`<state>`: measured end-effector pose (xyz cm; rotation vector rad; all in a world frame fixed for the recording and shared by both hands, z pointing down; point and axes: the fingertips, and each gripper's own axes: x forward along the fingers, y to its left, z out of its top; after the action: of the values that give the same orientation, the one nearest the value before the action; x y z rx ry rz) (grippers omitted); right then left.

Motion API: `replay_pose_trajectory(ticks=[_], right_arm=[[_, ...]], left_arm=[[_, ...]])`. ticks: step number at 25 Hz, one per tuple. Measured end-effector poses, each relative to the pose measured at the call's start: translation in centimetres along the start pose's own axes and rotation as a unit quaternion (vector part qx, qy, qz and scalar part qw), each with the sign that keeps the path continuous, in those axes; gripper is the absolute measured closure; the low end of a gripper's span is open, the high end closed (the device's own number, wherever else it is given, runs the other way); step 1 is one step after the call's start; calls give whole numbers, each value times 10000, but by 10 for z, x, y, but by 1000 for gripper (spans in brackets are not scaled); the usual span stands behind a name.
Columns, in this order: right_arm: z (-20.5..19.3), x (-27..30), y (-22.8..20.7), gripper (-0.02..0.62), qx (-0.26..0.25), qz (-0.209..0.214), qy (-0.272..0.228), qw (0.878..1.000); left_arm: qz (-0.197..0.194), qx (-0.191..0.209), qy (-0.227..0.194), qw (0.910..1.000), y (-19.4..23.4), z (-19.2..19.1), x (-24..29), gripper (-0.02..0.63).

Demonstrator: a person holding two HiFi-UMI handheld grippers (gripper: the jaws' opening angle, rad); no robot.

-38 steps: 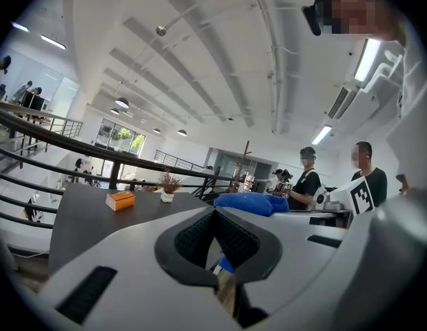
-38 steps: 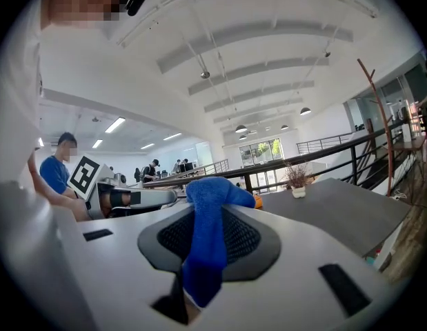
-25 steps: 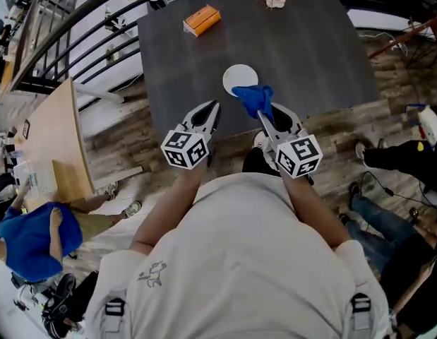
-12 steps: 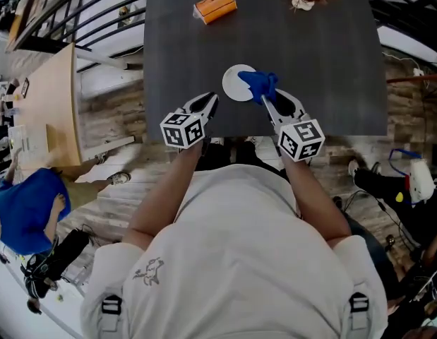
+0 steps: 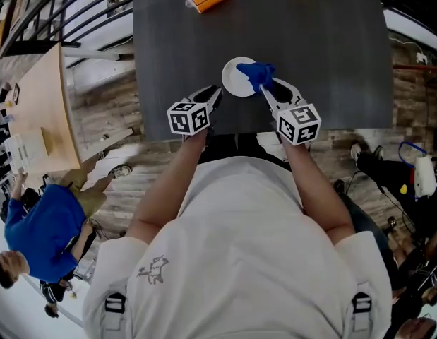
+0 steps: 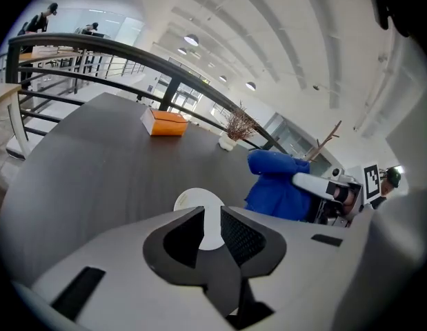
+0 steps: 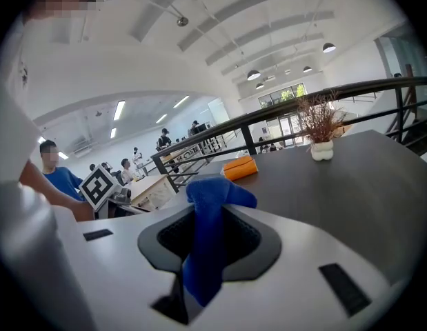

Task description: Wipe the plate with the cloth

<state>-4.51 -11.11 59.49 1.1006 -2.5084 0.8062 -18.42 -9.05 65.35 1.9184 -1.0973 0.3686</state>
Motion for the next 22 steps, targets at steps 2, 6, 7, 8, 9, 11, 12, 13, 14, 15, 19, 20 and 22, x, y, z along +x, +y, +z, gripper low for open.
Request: replay_pose_trajectory(ticks=[2, 6, 7, 8, 9, 11, 12, 13, 14, 15, 19, 20, 22], right_arm=[[-8, 8, -4, 508, 72, 25, 87, 9999], [-25, 27, -14, 508, 196, 54, 257, 9995], [-30, 30, -16, 508, 231, 32, 304, 9993], [-35, 34, -19, 508, 266, 11, 353, 9990], [-40, 38, -21, 508, 294, -5, 402, 9988], [-48, 45, -27, 507, 329, -29, 497, 9982], [-52, 49, -30, 507, 347, -46, 545, 9979], [-55, 51, -32, 508, 381, -65, 594, 9975], [-60, 52, -34, 508, 431, -81, 645, 9969], [-64, 53, -37, 508, 485, -88, 695, 9964], [-80, 56, -69, 508, 543, -111, 912, 9943], [-85, 55, -75, 508, 554, -144, 987, 9935], [-97, 56, -81, 508, 598, -209, 1136, 9915]], left_arm=[[4, 20, 126, 9999, 4, -2, 9, 543], [28, 44, 385, 9992, 15, -4, 24, 534], [20, 24, 452, 9990, 18, -5, 27, 528], [4, 12, 521, 9986, 20, -7, 31, 524], [-16, 7, 592, 9982, 22, -9, 35, 517], [-60, -5, 742, 9972, 26, -12, 44, 508], [-77, -26, 821, 9966, 28, -14, 48, 501], [-83, -54, 906, 9958, 30, -17, 51, 492], [-78, -86, 992, 9950, 31, -20, 53, 481], [-64, -115, 1065, 9942, 32, -22, 57, 469], [-41, -172, 1205, 9926, 25, -24, 88, 447], [-44, -181, 1243, 9921, 24, -26, 94, 441], [-38, -192, 1350, 9906, 25, -31, 101, 431]])
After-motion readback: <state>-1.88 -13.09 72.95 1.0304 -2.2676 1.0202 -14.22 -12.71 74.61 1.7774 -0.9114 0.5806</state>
